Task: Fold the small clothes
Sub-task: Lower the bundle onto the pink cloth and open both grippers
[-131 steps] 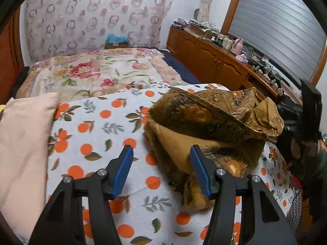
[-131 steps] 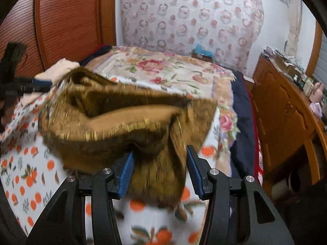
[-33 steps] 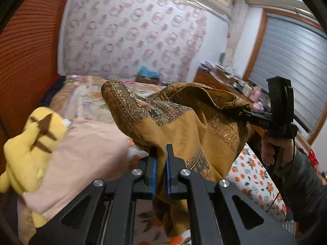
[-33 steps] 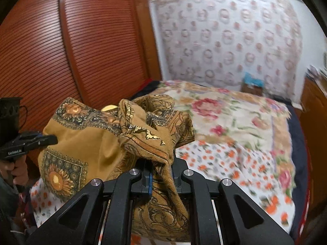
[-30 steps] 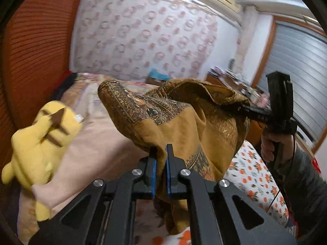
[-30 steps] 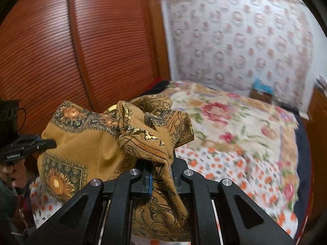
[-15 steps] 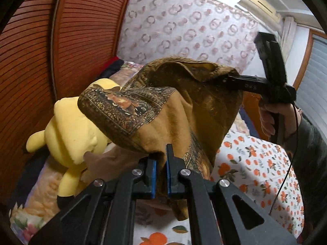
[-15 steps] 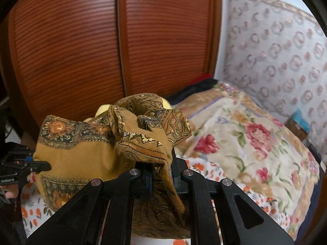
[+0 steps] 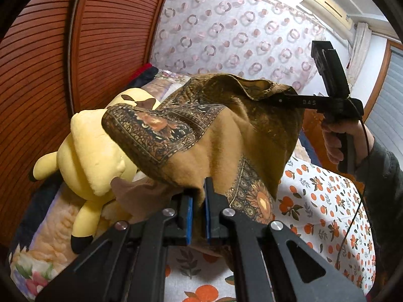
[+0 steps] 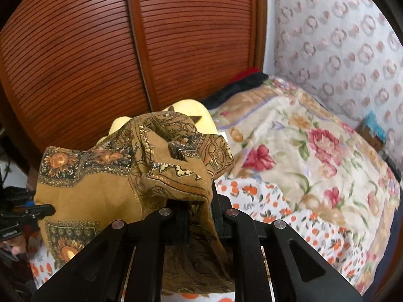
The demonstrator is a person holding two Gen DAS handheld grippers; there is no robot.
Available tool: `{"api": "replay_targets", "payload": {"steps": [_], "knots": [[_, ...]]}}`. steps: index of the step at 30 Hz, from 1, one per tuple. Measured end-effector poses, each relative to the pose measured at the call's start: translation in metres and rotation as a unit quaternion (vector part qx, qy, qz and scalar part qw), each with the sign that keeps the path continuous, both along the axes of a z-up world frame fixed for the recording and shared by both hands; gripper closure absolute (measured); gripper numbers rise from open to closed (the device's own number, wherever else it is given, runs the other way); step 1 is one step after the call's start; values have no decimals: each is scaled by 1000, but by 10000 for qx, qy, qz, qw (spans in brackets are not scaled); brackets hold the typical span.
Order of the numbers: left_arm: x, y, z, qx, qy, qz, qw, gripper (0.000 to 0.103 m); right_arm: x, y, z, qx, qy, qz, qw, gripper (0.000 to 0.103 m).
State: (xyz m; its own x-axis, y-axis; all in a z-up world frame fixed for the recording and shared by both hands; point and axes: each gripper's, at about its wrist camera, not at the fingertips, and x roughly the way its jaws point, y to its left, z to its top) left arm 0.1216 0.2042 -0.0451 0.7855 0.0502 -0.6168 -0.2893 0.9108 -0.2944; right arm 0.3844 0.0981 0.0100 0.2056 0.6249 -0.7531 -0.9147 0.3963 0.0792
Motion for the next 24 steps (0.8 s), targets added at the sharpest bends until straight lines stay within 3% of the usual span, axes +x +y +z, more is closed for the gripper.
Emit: {"api": "replay_targets", "payload": {"steps": [4,7,10,12,14,16,18,19,24], "knots": [[3,6,-13,3,193,134,9997,99,6,5,-5,-221,-187,-233,9993,84],[2,9,-20,36,290,203,9994,99,18,3,-2,-96,-308,-648,9974,67],[0,11,-22,26,308,212,9993,96,29,-2,6,9,-747,-1223,9897,64],[-2,8,-20,88,284,188,9994,94,36,-9,7,94,-615,-1304,9895,64],[-4,6,-16,167,241,175,9994,87,35,-16,8,68,-657,-1365,9884,64],[-10,4,-10,254,125,153,9995,62,27,-29,9,138,-643,-1407,9879,64],[-15,1,-3,365,40,146,9992,56,14,-49,12,285,-598,-1473,9869,64],[-19,-2,3,465,-14,145,9988,47,6,-59,14,351,-593,-1512,9861,64],[-28,-22,27,748,-301,-5,9967,43,-45,-116,23,582,-588,-1715,9817,64]]}}
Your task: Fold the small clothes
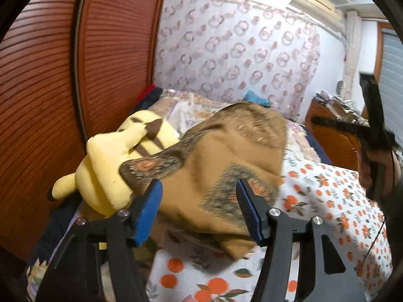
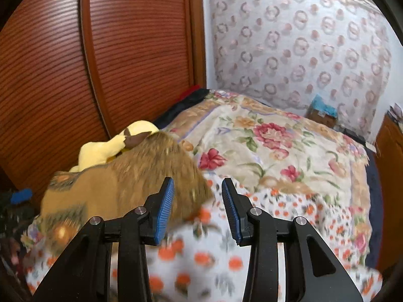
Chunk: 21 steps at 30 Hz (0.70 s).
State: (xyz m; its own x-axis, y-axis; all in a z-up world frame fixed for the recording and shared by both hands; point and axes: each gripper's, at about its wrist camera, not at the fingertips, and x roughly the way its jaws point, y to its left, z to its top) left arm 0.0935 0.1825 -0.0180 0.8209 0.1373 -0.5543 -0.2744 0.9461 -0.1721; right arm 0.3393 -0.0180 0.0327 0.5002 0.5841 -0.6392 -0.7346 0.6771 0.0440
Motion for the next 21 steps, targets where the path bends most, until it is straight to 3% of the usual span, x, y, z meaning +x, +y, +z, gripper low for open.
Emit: {"api": "replay_targets", "payload": {"steps": [3,10,21], "knots": [[-1,-22,13,283,-67,-91,9995,43,-31,-35,5,82,-14,-176,9998,63],[0,-73,35,363,-335,-485,9976,43,-100,-114,24,269,-282,-740,9965,57],[-5,-151,65,582,-551,-1077,9909,43,-170,-196,42,512,-645,-1576,9841,31]]}}
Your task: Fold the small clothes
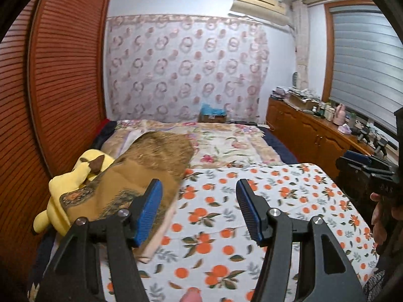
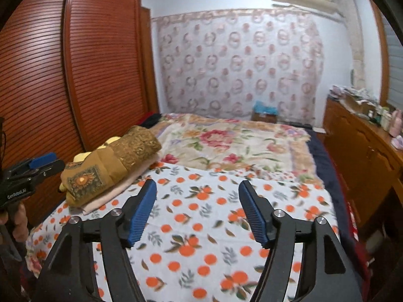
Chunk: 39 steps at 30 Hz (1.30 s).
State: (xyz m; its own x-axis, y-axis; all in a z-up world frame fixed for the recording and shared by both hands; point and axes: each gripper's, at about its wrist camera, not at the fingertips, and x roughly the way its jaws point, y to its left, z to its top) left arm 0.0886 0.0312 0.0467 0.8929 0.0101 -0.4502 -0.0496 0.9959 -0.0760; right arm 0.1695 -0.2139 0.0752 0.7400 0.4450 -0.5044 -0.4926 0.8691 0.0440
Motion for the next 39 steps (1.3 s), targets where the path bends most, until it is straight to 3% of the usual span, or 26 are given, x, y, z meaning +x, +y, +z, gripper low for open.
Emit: {"api": "replay_targets", "payload": {"steps": [9,17,39], "knots": [[-14,-31,22,76,-130,-173,9997,43,-42,-28,14,129,-306,-340,9989,24],[-37,-41,33,166,-251,-108,9995,43,-70,-37,25,237,-560,-588,9964,23],[-47,-40,34,166,-255,-31,9995,42,-76,-37,24,268,-642,-659,9954,23]]}}
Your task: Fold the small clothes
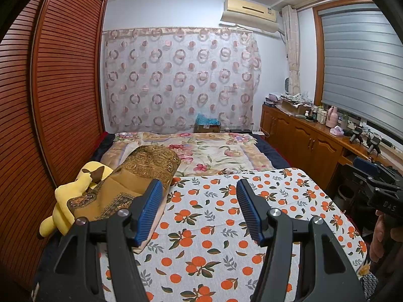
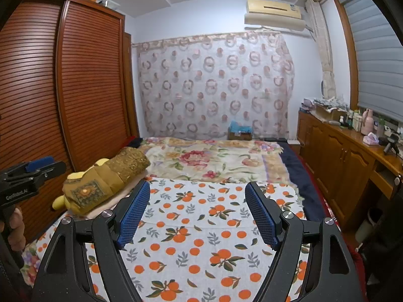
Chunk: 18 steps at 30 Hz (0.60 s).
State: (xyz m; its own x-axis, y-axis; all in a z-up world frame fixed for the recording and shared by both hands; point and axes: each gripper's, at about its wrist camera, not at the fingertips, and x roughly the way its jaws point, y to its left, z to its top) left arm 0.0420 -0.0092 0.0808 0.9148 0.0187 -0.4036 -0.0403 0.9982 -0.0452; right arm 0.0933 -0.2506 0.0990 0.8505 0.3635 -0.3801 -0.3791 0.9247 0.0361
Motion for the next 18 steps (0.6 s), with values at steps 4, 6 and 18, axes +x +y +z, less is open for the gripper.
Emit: {"api": "replay_targets", "payload": {"steps": [4,6,18], "knots": [[-1,0,0,-2,-2,-1,10000,42,1,-1,-1,-3,9,-6,10000,23],[-2,0,0,3,-2,-1,10000,42,1,-1,0,1,-1,-6,10000,23],[-2,0,0,-5,-6,2,10000,42,1,-2,0,-4,-1,-3,10000,23]]}}
